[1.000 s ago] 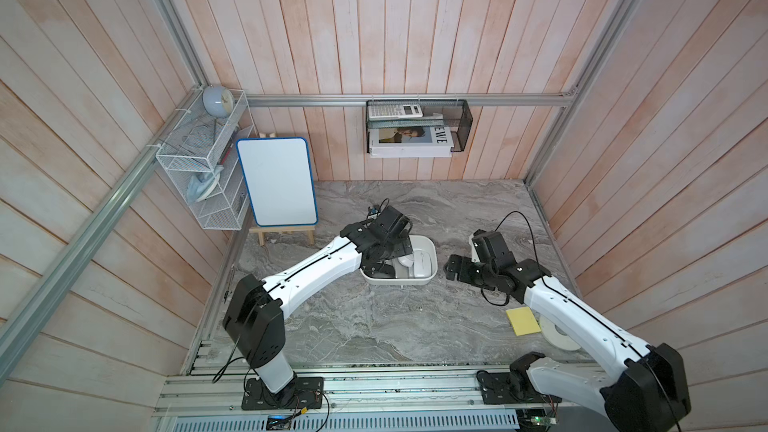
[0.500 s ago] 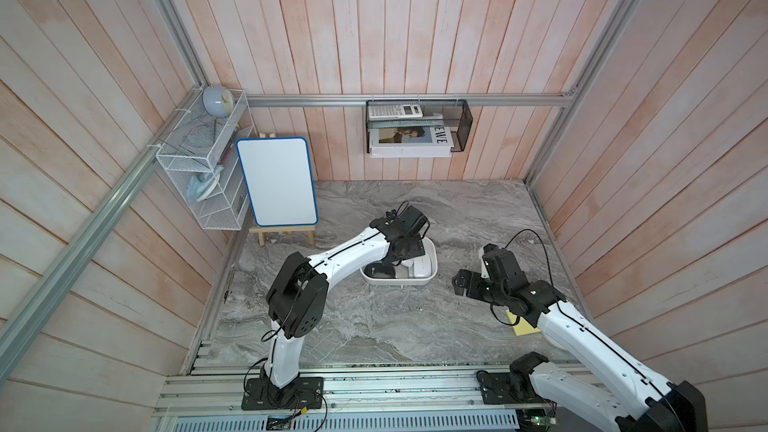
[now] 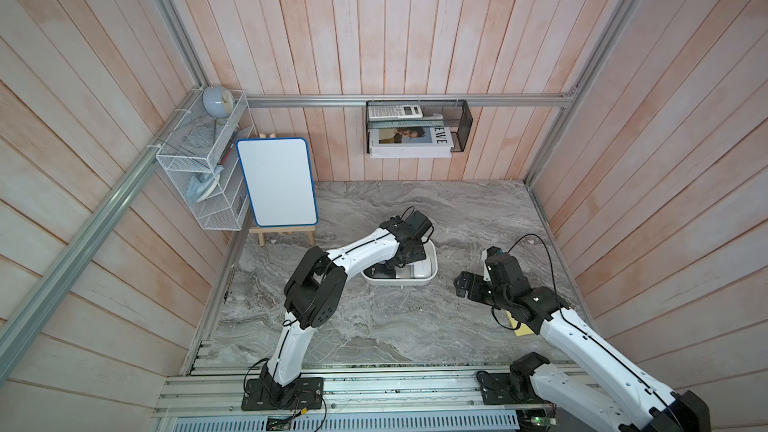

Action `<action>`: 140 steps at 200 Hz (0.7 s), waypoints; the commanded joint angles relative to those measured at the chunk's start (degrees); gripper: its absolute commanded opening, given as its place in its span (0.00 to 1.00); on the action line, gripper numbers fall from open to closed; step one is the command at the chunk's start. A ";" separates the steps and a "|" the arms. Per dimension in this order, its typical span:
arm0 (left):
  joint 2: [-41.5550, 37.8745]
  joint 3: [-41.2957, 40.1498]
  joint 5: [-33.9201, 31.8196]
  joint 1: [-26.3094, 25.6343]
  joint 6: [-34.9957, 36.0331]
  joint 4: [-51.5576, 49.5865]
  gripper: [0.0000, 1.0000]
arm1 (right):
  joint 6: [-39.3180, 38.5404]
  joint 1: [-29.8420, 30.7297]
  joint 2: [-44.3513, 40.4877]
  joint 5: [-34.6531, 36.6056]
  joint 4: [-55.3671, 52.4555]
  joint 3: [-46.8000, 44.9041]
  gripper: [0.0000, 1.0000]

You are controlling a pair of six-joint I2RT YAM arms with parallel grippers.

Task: Take out the mouse from the storage box
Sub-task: Pick up the mouse from the storage box.

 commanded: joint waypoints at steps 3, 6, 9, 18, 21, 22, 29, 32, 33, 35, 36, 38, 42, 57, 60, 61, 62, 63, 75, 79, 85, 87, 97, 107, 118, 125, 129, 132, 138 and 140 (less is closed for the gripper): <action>1.70 1.45 0.83 0.03 -0.16 0.91 0.75 | -0.16 0.22 0.26 1.34 0.70 -0.70 0.98; 1.87 1.50 0.92 0.03 -0.16 0.97 0.74 | -0.16 0.26 0.35 1.30 0.70 -0.70 0.98; 2.04 1.52 0.98 0.03 -0.16 1.03 0.74 | -0.16 0.26 0.38 1.23 0.78 -0.70 0.98; 2.29 1.72 1.09 0.03 -0.16 1.17 0.73 | -0.23 0.27 0.48 1.19 0.96 -0.81 0.98; 2.45 1.70 1.12 0.11 -0.16 1.15 0.73 | -0.18 0.25 0.57 1.22 1.03 -0.79 0.98; 2.49 1.70 1.12 0.12 -0.16 1.25 0.73 | -0.17 0.26 0.56 1.20 1.00 -0.79 0.98; 2.69 1.70 1.12 0.12 -0.25 1.48 0.72 | -0.16 0.27 0.59 1.25 1.11 -0.89 0.98; 2.83 1.70 1.12 0.11 -0.25 1.55 0.72 | -0.16 0.22 0.61 1.26 1.14 -0.88 0.98; 2.82 1.70 1.08 0.12 -0.25 1.58 0.72 | -0.16 0.24 0.62 1.22 1.14 -0.88 0.97; 2.85 1.70 1.13 0.19 -0.29 1.64 0.72 | -0.16 0.26 0.70 1.19 1.14 -0.94 0.98; 2.87 1.70 1.13 0.20 -0.32 1.67 0.72 | -0.16 0.26 0.67 1.19 1.19 -0.95 0.98; 2.89 1.63 1.17 0.21 -0.33 1.75 0.72 | -0.16 0.26 0.71 1.19 1.22 -1.01 0.98; 3.02 1.61 1.39 0.25 -0.34 1.88 0.71 | -0.16 0.25 0.64 1.18 1.31 -0.98 0.98; 3.50 1.52 1.74 0.47 -0.47 2.53 0.69 | -0.08 0.27 0.89 0.92 1.49 -1.22 0.98; 3.55 1.52 1.81 0.47 -0.53 2.64 0.68 | -0.08 0.22 0.84 0.82 1.49 -1.23 0.98; 3.58 1.52 1.82 0.47 -0.52 2.69 0.68 | -0.08 0.24 0.87 0.78 1.45 -1.23 0.98; 3.59 1.52 1.82 0.43 -0.52 2.76 0.68 | -0.08 0.25 0.88 0.81 1.47 -1.18 0.98; 3.59 1.52 1.82 0.45 -0.52 2.80 0.68 | -0.08 0.26 0.89 0.82 1.48 -1.16 0.98; 3.74 1.30 1.61 0.64 -0.51 3.16 0.65 | -0.08 0.22 0.91 0.66 1.58 -1.32 0.98; 3.71 1.27 1.53 0.62 -0.55 3.33 0.64 | -0.08 0.26 0.98 0.59 1.58 -1.30 0.98; 3.70 1.17 1.50 0.69 -0.60 3.59 0.62 | -0.08 0.27 0.98 0.58 1.50 -1.30 0.98; 3.69 1.17 1.54 0.73 -0.60 3.62 0.61 | -0.10 0.27 0.98 0.57 1.50 -1.27 0.98; 3.63 1.09 1.27 0.74 -0.60 3.73 0.57 | -0.08 0.34 0.97 0.53 1.49 -1.31 0.98; 3.56 1.06 0.90 0.74 -0.58 3.71 0.53 | -0.02 0.26 0.94 0.42 1.36 -1.25 0.98; 3.18 0.85 0.63 0.74 -0.61 3.90 0.50 | 0.01 0.27 0.87 0.31 1.40 -1.27 0.98; 2.92 0.57 0.46 0.74 -0.52 4.02 0.48 | 0.01 0.27 0.85 0.31 1.40 -1.38 0.98; 2.73 0.45 0.22 0.74 -0.51 4.11 0.47 | 0.06 0.26 0.86 0.23 1.39 -1.39 0.98; 2.53 0.27 0.06 0.66 -0.44 4.21 0.46 | 0.09 0.30 0.87 0.22 1.39 -1.34 0.98; 2.12 -0.03 -0.35 0.64 -0.35 4.24 0.45 | 0.10 0.27 0.89 0.23 1.41 -1.33 0.98; 1.98 -0.12 -0.50 0.58 -0.34 4.28 0.44 | 0.14 0.27 0.89 0.22 1.38 -1.32 0.98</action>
